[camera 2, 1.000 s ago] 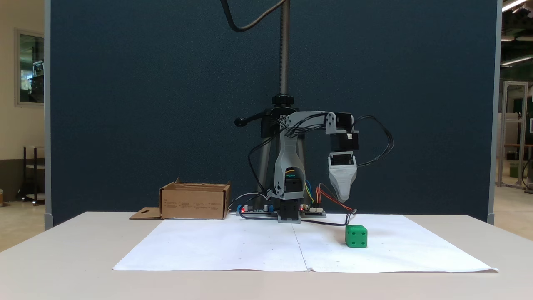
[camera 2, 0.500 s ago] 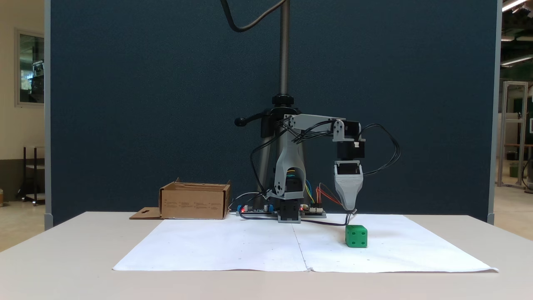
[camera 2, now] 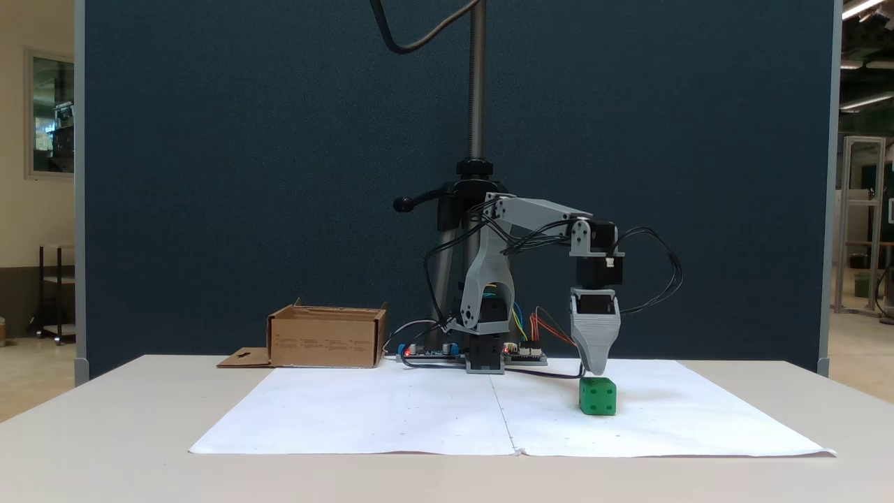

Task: Grasp a green dice and put it in the bin.

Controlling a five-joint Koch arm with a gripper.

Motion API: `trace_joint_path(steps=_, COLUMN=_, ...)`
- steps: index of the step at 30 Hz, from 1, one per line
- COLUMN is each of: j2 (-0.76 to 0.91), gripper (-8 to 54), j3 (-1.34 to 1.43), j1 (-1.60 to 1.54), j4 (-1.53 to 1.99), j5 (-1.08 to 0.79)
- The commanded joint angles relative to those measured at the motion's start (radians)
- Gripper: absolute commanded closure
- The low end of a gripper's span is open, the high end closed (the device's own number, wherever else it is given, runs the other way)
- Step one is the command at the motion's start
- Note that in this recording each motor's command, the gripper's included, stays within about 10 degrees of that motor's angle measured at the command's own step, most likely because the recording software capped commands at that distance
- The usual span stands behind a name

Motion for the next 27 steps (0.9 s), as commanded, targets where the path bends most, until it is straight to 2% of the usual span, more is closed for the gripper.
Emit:
trace_joint_path(steps=1, j2=0.006, gripper=2.8, j3=-0.034, j1=-0.005, j4=-0.035, j5=0.089)
trace_joint_path(steps=27, j2=-0.143, gripper=2.9, j3=-0.034, j1=-0.005, j4=-0.086, j5=0.087)
